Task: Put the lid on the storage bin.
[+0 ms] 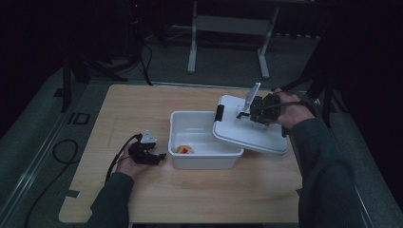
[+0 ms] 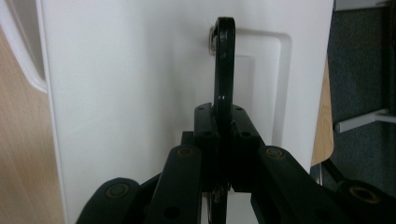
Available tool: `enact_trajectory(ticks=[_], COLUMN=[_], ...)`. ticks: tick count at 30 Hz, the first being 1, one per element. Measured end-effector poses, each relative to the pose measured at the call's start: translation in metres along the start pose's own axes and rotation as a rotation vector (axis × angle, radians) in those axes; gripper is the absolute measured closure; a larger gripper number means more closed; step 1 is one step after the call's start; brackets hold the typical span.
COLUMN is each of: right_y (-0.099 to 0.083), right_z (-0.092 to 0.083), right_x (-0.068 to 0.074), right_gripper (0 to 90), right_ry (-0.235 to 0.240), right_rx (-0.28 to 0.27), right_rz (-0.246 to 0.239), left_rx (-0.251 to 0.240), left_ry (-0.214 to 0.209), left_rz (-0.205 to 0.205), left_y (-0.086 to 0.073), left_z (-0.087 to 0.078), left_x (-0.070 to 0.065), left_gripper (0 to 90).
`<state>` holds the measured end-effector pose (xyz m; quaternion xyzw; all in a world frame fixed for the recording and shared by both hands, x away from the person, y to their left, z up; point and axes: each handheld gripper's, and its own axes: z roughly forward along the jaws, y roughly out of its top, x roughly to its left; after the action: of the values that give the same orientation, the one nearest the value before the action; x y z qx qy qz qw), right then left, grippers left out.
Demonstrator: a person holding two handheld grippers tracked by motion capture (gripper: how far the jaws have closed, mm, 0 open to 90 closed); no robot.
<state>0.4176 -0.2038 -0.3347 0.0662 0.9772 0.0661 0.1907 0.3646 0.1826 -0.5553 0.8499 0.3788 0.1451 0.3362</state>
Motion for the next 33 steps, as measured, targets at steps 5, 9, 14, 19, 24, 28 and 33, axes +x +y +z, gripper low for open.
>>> enact_trajectory(ticks=[5,9,14,19,24,28,33], right_y=[0.008,0.015,0.024,0.032,0.037,0.041,0.047], right_z=[0.000,0.001,0.002,0.003,0.004,0.005,0.006], right_x=[0.001,0.002,0.004,0.005,0.006,0.008,0.009], right_gripper=[84.4,84.5,84.4,84.4,84.4,84.4,84.5], right_ry=[0.001,0.005,0.008,0.011,0.013,0.016,0.019], right_rx=[-0.009,-0.015,-0.016,-0.019,-0.017,-0.018,-0.021], right_rz=[-0.007,-0.016,-0.031,-0.048,-0.060,-0.066,-0.077], left_rx=[0.000,-0.001,-0.001,-0.002,-0.002,-0.002,-0.001], left_ry=[-0.001,-0.001,0.000,-0.001,-0.001,-0.001,0.000], left_rz=[0.001,0.001,0.001,0.000,0.000,-0.001,0.001], left_y=[0.000,0.000,0.000,0.000,0.000,0.000,0.000], left_z=[0.000,0.000,0.000,0.000,0.000,0.000,0.000], left_x=[0.000,0.000,0.000,0.000,0.000,0.000,0.000], left_gripper=[32.5,32.5,32.5,32.5,32.5,32.5,32.5])
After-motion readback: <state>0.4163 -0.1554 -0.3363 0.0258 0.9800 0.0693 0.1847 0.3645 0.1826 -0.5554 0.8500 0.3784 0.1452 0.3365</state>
